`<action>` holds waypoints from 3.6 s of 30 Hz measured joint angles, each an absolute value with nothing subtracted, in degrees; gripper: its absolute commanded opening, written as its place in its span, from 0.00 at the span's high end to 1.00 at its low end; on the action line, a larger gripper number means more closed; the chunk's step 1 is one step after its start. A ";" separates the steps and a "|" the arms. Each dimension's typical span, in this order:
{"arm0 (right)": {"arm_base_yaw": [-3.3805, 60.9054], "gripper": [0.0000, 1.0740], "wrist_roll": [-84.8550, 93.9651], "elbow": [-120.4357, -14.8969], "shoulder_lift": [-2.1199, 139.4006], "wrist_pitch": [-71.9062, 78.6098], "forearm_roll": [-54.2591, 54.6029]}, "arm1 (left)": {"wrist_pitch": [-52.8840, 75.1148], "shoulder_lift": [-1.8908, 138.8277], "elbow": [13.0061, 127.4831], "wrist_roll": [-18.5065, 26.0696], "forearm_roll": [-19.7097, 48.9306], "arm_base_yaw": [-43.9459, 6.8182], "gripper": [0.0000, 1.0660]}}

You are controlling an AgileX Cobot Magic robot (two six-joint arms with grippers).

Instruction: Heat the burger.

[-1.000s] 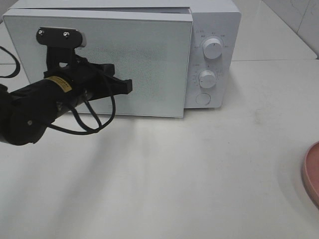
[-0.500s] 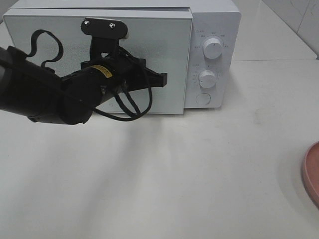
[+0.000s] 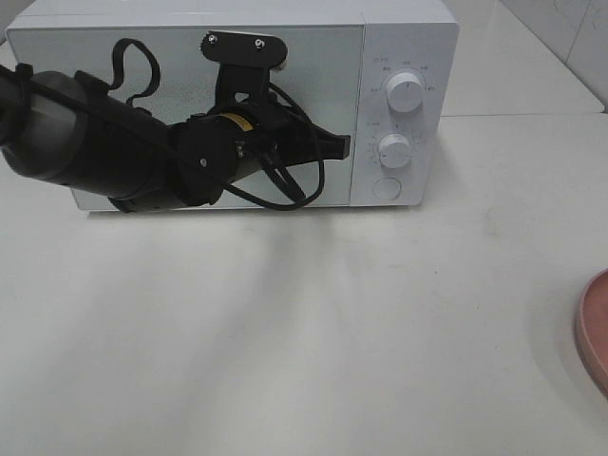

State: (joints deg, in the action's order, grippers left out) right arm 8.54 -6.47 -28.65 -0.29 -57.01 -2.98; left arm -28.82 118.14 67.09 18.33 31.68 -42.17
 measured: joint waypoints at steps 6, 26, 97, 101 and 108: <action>8.54 0.30 -6.47 -28.65 -0.29 -57.01 -2.98 | -27.79 118.49 67.78 19.19 31.74 -42.17 1.00; 8.54 0.30 -6.47 -28.65 -0.29 -57.01 -2.98 | 2.29 109.21 68.98 25.67 36.61 -41.08 0.38; 8.54 0.30 -6.47 -28.65 -0.29 -57.01 -2.98 | 57.70 38.62 33.52 2.52 8.54 2.98 0.05; 8.54 0.30 -6.47 -28.65 -0.29 -57.01 -2.98 | 57.70 33.23 32.20 0.97 7.62 2.98 0.05; 8.54 0.30 -6.47 -28.65 -0.29 -57.01 -2.98 | 59.87 22.80 30.48 0.34 7.51 2.98 0.05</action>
